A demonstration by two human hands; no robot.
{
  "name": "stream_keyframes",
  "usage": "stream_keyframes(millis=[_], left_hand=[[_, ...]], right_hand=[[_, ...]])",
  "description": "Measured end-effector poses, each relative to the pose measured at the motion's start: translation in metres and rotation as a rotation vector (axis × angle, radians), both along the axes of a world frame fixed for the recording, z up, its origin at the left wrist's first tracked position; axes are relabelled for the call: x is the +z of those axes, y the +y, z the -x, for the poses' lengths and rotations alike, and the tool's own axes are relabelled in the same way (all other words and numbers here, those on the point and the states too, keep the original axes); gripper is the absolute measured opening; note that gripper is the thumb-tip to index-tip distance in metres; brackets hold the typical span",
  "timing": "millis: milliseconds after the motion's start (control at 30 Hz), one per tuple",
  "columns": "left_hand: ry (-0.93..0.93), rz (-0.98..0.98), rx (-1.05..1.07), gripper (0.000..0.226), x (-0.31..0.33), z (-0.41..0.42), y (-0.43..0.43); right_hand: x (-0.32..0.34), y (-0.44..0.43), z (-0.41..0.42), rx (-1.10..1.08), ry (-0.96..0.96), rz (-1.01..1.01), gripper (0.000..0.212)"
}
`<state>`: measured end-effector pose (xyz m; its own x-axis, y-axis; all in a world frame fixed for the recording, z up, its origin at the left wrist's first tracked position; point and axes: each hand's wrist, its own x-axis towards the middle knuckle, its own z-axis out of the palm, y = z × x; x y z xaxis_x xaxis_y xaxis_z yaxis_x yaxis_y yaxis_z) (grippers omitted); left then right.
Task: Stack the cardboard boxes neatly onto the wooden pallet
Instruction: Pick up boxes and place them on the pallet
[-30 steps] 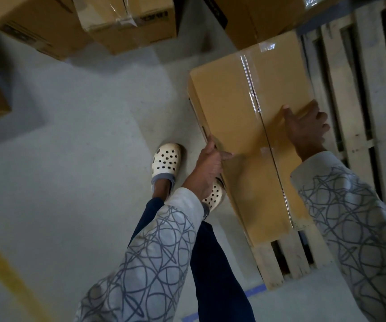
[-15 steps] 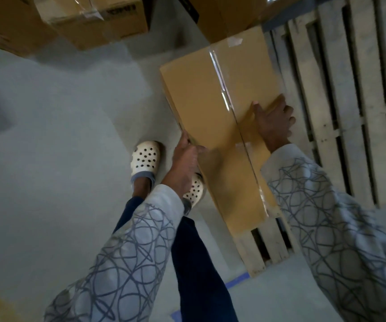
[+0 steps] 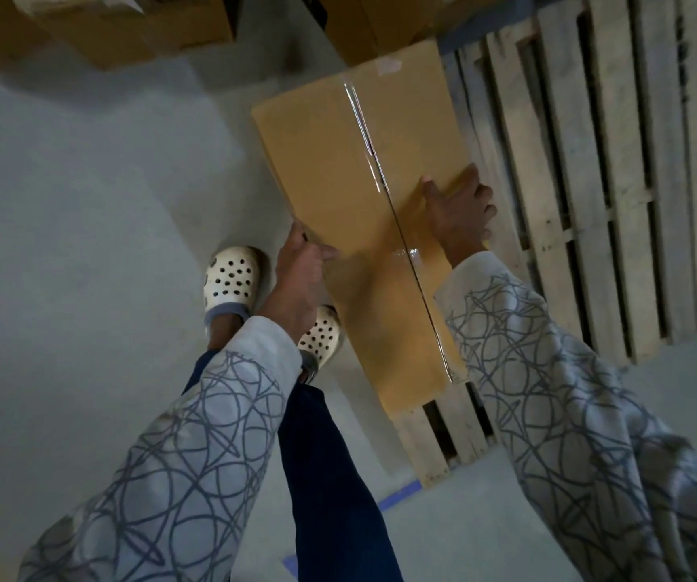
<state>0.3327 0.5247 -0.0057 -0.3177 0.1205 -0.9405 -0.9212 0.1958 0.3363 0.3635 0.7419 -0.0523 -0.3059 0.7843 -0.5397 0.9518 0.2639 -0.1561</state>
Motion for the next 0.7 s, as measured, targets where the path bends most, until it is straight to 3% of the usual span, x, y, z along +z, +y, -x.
stream_keyframes(millis=[167, 500, 700], left_hand=[[-0.025, 0.002, -0.019, 0.046, -0.0002, 0.0044, -0.0012], [0.009, 0.042, -0.003, 0.072, -0.0052, -0.0004, 0.0002], [-0.026, 0.014, -0.024, 0.071, -0.0024, 0.0056, -0.0051]], right_hand=[[-0.0031, 0.0042, -0.0012, 0.015, 0.003, -0.012, 0.089], [-0.003, -0.0011, 0.0001, -0.006, -0.017, -0.016, 0.089], [-0.0055, 0.0033, 0.0004, -0.008, -0.018, -0.014, 0.088]])
